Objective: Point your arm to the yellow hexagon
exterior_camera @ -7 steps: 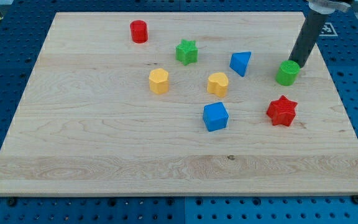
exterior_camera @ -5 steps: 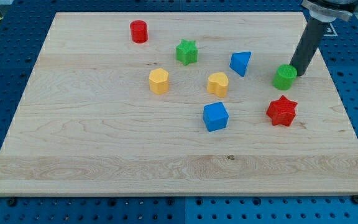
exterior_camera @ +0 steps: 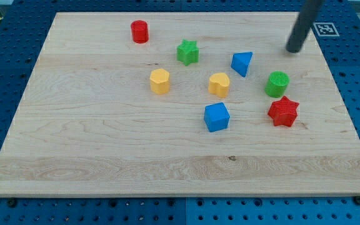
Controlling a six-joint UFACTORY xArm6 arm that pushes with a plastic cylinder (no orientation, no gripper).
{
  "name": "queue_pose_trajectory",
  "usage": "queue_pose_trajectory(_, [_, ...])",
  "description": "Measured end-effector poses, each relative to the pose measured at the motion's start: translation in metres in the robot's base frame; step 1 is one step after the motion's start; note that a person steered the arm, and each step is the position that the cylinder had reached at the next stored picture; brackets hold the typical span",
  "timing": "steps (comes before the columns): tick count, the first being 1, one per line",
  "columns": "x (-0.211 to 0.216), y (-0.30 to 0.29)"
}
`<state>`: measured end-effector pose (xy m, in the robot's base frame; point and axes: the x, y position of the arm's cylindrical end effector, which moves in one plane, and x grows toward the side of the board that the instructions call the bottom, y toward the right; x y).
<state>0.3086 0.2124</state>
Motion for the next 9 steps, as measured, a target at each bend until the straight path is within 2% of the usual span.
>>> queue_pose_trajectory(2, [-0.039, -0.126])
queue_pose_trajectory(3, [-0.048, -0.171])
queue_pose_trajectory(4, [-0.048, -0.175])
queue_pose_trajectory(6, [-0.048, -0.254])
queue_pose_trajectory(7, [-0.048, -0.254])
queue_pose_trajectory(9, [-0.012, -0.264])
